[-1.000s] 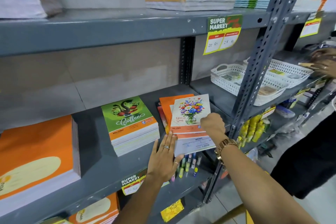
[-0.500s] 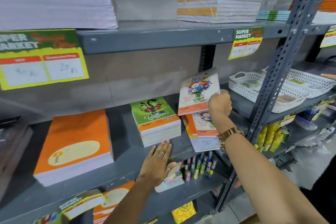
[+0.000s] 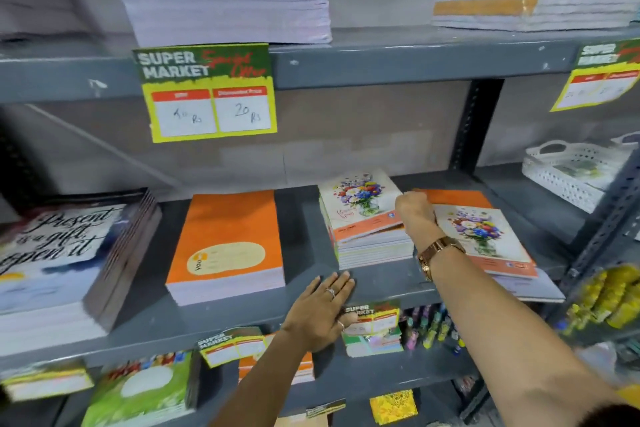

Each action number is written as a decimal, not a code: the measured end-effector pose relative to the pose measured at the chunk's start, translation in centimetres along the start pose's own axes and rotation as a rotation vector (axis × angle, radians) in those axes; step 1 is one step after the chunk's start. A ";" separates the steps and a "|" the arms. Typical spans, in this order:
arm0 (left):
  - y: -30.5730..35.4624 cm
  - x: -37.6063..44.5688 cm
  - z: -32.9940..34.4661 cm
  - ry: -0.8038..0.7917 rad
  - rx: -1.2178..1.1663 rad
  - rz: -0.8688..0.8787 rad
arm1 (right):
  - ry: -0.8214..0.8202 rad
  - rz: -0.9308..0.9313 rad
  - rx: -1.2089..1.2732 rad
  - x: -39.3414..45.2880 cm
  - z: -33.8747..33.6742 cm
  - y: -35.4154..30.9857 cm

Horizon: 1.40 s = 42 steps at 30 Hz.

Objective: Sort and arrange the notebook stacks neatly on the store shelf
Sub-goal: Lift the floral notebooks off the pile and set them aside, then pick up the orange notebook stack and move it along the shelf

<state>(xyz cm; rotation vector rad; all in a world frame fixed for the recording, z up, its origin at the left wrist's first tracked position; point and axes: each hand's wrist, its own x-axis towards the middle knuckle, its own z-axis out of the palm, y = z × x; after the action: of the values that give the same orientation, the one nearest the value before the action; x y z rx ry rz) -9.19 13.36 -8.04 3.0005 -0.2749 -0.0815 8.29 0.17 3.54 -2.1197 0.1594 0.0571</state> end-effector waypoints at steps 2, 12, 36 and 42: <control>0.0 0.0 -0.1 -0.002 -0.011 -0.005 | 0.079 -0.017 -0.140 -0.3 0.7 0.6; 2.4 2.4 -0.2 -0.031 -0.033 0.082 | 0.318 -0.138 -0.569 0.4 -0.6 2.3; 8.8 10.6 0.7 -0.039 0.008 0.164 | 0.165 0.331 -0.617 2.3 -11.6 11.5; 8.6 10.1 0.5 -0.051 0.011 0.165 | 0.345 0.210 -0.298 2.8 -12.6 9.0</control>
<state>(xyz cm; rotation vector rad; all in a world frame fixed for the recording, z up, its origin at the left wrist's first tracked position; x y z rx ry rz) -0.85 3.04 -7.79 2.9754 -0.5288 -0.1400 9.51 -15.48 2.26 -2.3882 0.6113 -0.1716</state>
